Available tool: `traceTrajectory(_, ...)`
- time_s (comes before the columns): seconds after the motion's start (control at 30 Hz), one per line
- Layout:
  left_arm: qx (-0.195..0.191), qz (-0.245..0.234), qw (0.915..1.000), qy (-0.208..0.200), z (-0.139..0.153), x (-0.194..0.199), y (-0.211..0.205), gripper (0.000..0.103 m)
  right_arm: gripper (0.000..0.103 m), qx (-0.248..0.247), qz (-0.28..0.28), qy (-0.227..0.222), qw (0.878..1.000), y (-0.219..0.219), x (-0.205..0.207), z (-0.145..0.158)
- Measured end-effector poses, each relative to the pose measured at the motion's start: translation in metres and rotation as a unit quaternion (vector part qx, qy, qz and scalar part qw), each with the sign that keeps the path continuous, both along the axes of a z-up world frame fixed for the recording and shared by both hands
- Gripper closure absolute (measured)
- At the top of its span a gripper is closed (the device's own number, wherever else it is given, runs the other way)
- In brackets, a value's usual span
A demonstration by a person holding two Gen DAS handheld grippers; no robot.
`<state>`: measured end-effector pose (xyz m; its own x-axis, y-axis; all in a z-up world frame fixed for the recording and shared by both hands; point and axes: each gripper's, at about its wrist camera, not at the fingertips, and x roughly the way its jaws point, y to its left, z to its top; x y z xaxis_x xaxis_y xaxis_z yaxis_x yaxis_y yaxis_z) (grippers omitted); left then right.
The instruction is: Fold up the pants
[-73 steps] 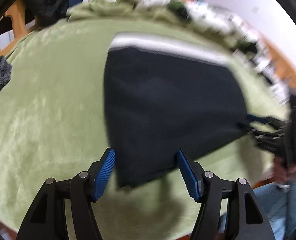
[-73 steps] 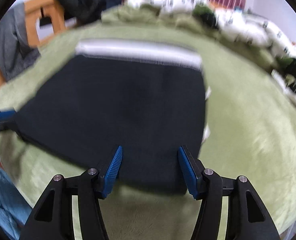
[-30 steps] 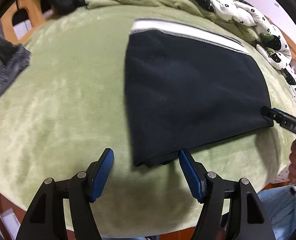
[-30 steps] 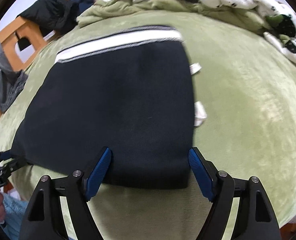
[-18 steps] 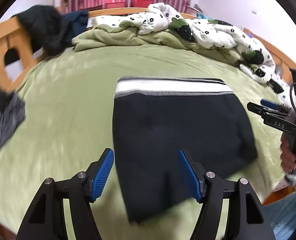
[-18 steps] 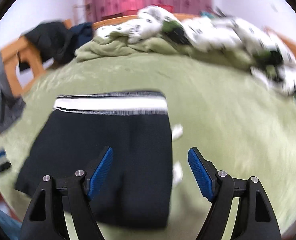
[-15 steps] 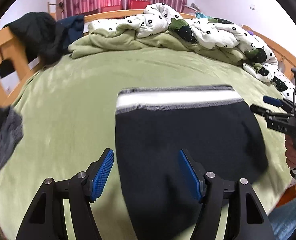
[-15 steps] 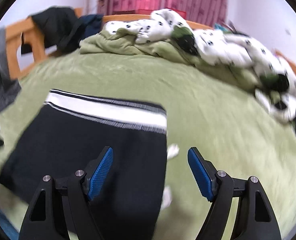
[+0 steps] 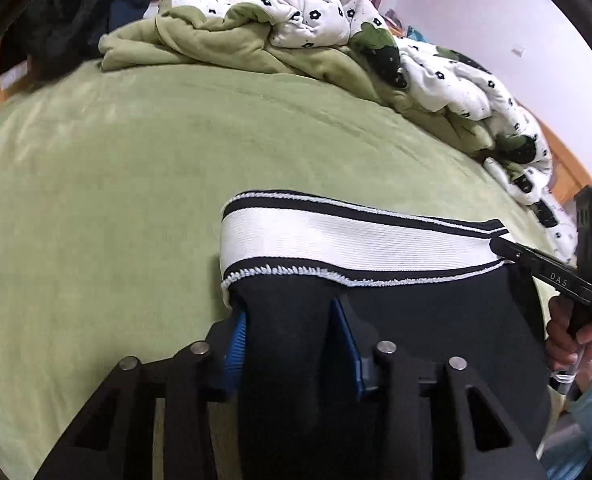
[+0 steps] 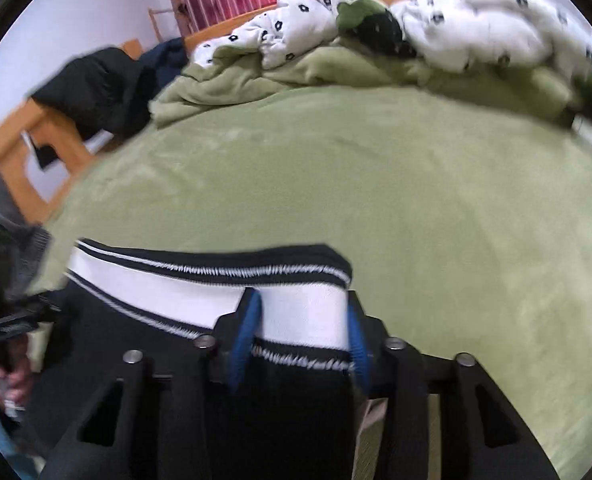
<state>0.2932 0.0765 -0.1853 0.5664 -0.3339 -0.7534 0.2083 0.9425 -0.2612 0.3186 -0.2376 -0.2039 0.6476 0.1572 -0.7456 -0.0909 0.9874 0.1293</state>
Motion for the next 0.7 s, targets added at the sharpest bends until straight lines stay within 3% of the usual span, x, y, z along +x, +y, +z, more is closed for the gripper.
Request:
traceTrajectory(0.07,-0.009,0.012,0.9999,0.006,-0.005,0.001,0.001,0.064,0.064,-0.011,-0.003,-0.002,1.0,0.002,0.004,-0.006)
traceTrajectory(0.2,0.018,0.008,0.9998,-0.007,0.013,-0.009,-0.004,0.062,0.062,0.001,0.0,0.0,1.0,-0.007,-0.005,0.008)
traceTrajectory(0.33,0.034,0.003,0.9993,-0.015,0.02,-0.022,-0.004,0.055,0.061,-0.026,-0.003,-0.048,0.999,-0.008,-0.036,0.026)
traceTrajectory(0.4,0.091,-0.006,0.9958,0.013,0.007,-0.026,-0.012,0.052,0.062,-0.06,0.002,-0.017,0.998,-0.001,-0.043,0.011)
traceTrajectory(0.47,0.087,-0.006,0.996,0.019,0.004,-0.039,-0.011,0.053,0.061,-0.068,-0.009,-0.029,0.997,-0.004,-0.056,0.014)
traceTrajectory(0.7,0.106,-0.028,0.9935,0.029,0.016,-0.122,-0.007,0.053,0.059,-0.074,-0.001,0.015,0.997,-0.002,-0.112,0.02)
